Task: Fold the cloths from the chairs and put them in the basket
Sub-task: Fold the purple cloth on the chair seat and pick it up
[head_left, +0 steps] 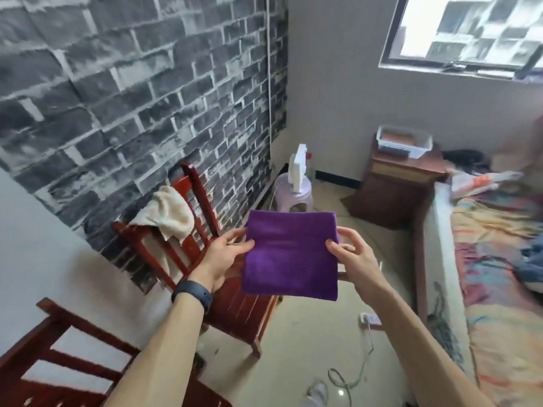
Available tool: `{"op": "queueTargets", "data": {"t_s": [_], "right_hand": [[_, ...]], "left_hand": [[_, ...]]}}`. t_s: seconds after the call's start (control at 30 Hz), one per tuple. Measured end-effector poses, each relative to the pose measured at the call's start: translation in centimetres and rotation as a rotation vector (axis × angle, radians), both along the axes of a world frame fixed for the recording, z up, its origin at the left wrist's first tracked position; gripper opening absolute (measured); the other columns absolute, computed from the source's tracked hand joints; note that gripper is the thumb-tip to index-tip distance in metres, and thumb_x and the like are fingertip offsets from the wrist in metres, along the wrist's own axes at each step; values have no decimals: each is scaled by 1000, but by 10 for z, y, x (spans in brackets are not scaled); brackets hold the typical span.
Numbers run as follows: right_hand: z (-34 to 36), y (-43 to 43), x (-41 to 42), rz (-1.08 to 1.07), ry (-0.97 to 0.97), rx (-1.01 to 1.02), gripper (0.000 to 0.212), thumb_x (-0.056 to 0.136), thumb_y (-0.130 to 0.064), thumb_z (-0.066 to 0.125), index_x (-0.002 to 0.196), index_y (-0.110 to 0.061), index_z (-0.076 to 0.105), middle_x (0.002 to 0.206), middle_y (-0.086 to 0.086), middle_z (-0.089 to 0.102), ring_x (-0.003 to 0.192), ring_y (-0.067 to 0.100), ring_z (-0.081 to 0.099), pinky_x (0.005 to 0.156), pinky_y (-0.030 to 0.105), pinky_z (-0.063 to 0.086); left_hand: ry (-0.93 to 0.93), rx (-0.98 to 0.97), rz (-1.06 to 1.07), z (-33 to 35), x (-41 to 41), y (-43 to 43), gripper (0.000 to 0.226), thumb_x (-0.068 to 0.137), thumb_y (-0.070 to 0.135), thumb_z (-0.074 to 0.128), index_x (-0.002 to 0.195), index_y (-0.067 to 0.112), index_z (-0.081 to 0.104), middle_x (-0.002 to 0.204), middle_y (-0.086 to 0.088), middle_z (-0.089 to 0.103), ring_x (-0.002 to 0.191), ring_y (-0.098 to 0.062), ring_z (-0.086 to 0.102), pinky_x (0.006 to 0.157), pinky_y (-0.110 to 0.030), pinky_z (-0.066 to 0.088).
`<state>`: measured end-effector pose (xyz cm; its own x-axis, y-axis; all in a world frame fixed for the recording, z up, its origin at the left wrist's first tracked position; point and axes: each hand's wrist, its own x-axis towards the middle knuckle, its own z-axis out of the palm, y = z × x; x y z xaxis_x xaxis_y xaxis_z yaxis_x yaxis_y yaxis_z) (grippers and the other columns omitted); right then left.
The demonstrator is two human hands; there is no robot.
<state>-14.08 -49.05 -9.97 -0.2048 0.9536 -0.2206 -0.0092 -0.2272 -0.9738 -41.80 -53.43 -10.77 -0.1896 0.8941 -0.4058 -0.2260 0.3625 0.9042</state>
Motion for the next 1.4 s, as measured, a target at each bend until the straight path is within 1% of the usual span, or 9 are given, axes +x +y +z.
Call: {"op": "queueTargets", "data": {"t_s": [0.1, 0.2, 0.37, 0.57, 0.7, 0.83, 0.93, 1.07, 1.4], "right_hand": [[10, 49, 30, -49, 22, 21, 29, 96, -23, 68, 123, -31, 62, 105, 12, 74, 97, 27, 73, 69, 47, 64], [19, 108, 63, -50, 54, 36, 37, 93, -25, 71, 128, -34, 60, 104, 4, 75, 99, 25, 74, 70, 47, 63], [31, 191, 114, -63, 128, 25, 54, 85, -3, 77, 124, -38, 64, 107, 7, 74, 97, 32, 74, 69, 47, 62], [34, 278, 154, -171, 128, 23, 46, 88, -12, 76, 121, -41, 66, 107, 9, 75, 101, 30, 74, 69, 48, 62], [20, 339, 170, -216, 129, -30, 45, 86, -15, 78, 120, -41, 66, 111, 9, 74, 104, 28, 73, 73, 50, 61], [5, 410, 185, -268, 139, -77, 45, 84, -14, 79, 118, -40, 68, 112, 10, 74, 103, 28, 74, 69, 44, 60], [-1, 464, 193, -306, 149, -94, 50, 75, -18, 83, 118, -39, 68, 112, 11, 74, 101, 26, 74, 69, 44, 60], [-7, 524, 202, -338, 158, -115, 56, 67, -24, 86, 118, -40, 68, 113, 10, 75, 101, 26, 74, 69, 43, 59], [-44, 652, 249, -491, 187, -199, 57, 72, -19, 84, 124, -32, 64, 114, 10, 74, 104, 30, 73, 76, 48, 59]], "left_hand": [[14, 22, -126, 16, 21, 67, 31, 88, 18, 73, 115, 30, 67, 99, -5, 76, 77, -21, 73, 59, -34, 56], [33, 43, -198, 30, 50, 143, 30, 88, 18, 73, 115, 29, 66, 97, -3, 76, 77, -19, 72, 60, -35, 56], [80, 65, -287, 53, 98, 256, 35, 89, 15, 71, 123, 21, 63, 102, -9, 73, 74, -19, 71, 56, -31, 55], [50, 48, -404, 61, 137, 353, 41, 87, 19, 75, 126, 20, 60, 100, -4, 75, 84, -22, 70, 83, -45, 56], [45, 20, -485, 48, 151, 428, 53, 79, 15, 81, 126, 24, 58, 111, -5, 74, 96, -25, 72, 89, -46, 55], [45, 28, -524, 28, 165, 517, 52, 79, 7, 81, 124, 24, 61, 108, -7, 75, 95, -24, 73, 77, -42, 60], [15, 26, -562, 21, 175, 584, 49, 79, 6, 81, 122, 22, 63, 105, -5, 76, 98, -25, 73, 83, -47, 59], [41, 4, -648, 20, 189, 663, 43, 80, 8, 80, 117, 23, 65, 99, 1, 77, 89, -19, 74, 73, -40, 60], [102, -81, -793, -9, 250, 830, 42, 82, 9, 78, 120, 21, 63, 97, -1, 77, 95, -22, 73, 85, -48, 59]]}}
